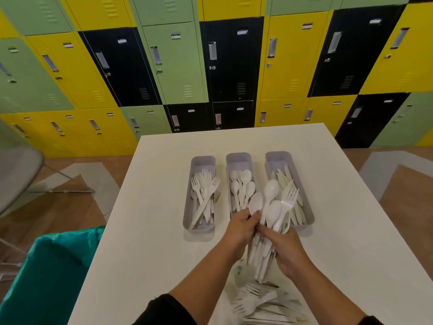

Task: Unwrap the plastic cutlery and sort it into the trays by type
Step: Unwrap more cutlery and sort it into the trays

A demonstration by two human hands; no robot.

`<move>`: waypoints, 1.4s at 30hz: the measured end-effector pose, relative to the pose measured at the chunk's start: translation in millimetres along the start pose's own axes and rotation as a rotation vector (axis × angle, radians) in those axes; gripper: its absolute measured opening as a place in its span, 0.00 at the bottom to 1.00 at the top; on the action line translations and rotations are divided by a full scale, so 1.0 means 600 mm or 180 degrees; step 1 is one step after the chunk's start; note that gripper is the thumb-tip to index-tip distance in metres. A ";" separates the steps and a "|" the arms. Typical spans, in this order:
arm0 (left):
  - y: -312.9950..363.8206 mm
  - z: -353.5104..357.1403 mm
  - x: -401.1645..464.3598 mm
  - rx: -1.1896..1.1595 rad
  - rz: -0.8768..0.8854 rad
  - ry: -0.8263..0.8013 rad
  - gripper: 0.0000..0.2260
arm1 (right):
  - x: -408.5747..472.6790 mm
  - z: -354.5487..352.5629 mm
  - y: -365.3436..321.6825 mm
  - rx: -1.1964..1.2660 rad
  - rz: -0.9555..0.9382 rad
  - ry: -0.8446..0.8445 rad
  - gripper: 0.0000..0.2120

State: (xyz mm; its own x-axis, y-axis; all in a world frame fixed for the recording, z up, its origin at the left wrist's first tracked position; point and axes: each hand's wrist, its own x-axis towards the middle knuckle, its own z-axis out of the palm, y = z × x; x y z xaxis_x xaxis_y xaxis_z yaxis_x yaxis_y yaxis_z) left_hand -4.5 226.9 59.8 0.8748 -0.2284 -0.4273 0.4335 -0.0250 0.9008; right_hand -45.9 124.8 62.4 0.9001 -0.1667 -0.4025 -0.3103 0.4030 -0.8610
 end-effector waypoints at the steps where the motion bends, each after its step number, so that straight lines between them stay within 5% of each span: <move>1: 0.002 0.003 0.000 -0.0257 -0.0113 0.0001 0.10 | 0.000 -0.001 0.000 0.0023 0.0005 0.0003 0.11; 7: 0.027 0.017 0.005 -0.0654 -0.0299 0.0439 0.14 | -0.001 -0.007 -0.001 -0.0152 0.0013 0.0131 0.07; 12: 0.029 0.030 0.007 -0.0078 -0.0245 0.0295 0.12 | 0.001 -0.010 -0.001 -0.0582 -0.0020 0.0172 0.08; 20: 0.024 0.039 0.018 0.0222 -0.0193 0.0859 0.11 | 0.006 -0.014 0.000 -0.0314 0.0135 0.0164 0.05; 29: 0.030 0.030 0.020 -0.0515 -0.0534 -0.0158 0.08 | 0.023 -0.040 -0.010 0.0170 0.0097 0.0305 0.06; 42: 0.025 0.034 0.036 -0.0323 -0.0980 0.0081 0.10 | 0.030 -0.041 -0.007 -0.0681 -0.0012 0.0230 0.09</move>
State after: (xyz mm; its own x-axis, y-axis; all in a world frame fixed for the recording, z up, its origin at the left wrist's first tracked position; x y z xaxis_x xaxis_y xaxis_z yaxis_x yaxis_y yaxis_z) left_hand 16.4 201.9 65.4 0.7038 -0.2007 -0.6815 0.6968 0.0082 0.7172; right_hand -36.0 97.9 51.3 0.8796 -0.2349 -0.4136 -0.3716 0.2035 -0.9058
